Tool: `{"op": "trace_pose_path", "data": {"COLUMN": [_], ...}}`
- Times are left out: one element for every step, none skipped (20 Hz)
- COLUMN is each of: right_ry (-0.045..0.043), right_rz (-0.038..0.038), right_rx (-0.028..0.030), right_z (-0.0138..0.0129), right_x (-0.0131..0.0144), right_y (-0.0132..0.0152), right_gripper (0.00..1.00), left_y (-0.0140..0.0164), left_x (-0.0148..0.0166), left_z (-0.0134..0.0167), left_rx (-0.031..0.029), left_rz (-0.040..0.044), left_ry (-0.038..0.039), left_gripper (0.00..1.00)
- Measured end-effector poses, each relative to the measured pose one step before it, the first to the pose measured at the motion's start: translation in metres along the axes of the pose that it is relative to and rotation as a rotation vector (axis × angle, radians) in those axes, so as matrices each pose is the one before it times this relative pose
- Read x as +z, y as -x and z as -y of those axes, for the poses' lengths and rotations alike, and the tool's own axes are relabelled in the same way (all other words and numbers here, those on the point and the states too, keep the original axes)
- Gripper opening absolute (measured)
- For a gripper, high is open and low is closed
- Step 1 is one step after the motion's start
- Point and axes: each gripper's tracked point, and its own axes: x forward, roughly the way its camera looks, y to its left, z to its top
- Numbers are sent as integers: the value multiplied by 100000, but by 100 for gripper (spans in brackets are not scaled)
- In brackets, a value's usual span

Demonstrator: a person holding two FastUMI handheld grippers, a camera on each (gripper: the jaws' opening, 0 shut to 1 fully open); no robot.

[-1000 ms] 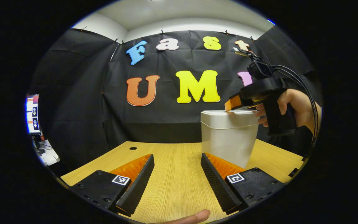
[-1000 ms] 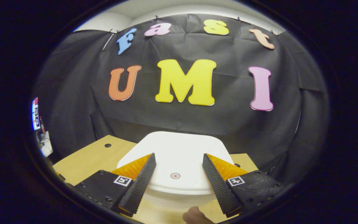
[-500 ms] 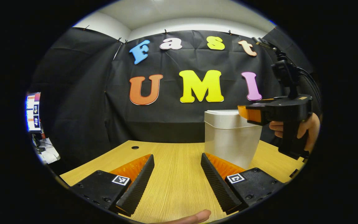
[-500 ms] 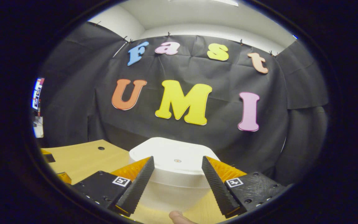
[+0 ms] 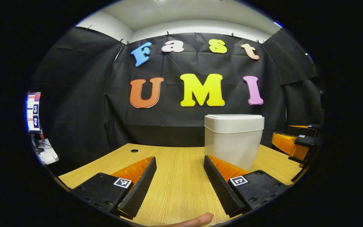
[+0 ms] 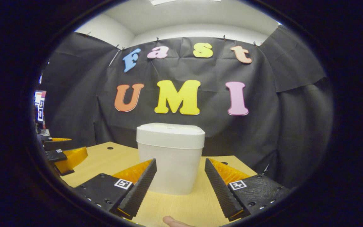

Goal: Press the lid of the desktop garbage bin to open it, pick up the crumpled paper on the desktop and throw it into the bin, then pick up the pop can on the desktop and drop it into the bin, and finally close the garbage bin lid.

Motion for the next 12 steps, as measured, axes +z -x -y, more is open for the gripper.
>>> {"op": "trace_pose_path", "data": {"right_ry": [-1634, -1426, -1052, -362, 391, 572, 442, -51, -177, 280, 419, 94], "right_rz": [-2042, -1759, -1465, -679, -584, -657, -105, 345, 147, 27, 55, 183], "right_rx": [-1153, -1655, -1234, -661, -536, -325, 612, 1134, 712, 67, -117, 30], "right_z": [1079, 1118, 982, 703, 645, 561, 165, 69, 220, 394, 425, 358], "right_x": [-815, -642, -616, -333, -400, -546, -353, -165, -279, -305, -255, -107], "right_y": [381, 262, 178, 187, 142, 146, 185, 268, 247, 229, 251, 262], "right_gripper": [95, 95, 95, 95, 95, 97, 97, 98, 95, 97, 98, 98], "left_y": [21, 66, -13, 38, 30, 56, 31, 120, 111, 127, -92, -115], "left_x": [-1, -138, 61, -38, 11, 55, 80, 95, 231, 60, -58, -293], "left_z": [69, 137, 53, -17, -35, 134, 6, 82, 152, 18, -174, -372], "left_rx": [-269, -388, -76, 205, 176, 90, 227, -130, -582, 118, 568, 1429], "left_rz": [25, -213, 57, -94, -3, 123, 229, 334, 981, 628, -144, -904], "left_ry": [37, 173, 143, 8, -241, -478, -483, -912, -1240, -1170, -436, 51], "left_gripper": [97, 97, 97, 97, 97, 97, 97, 97, 97, 97, 97, 94]}}
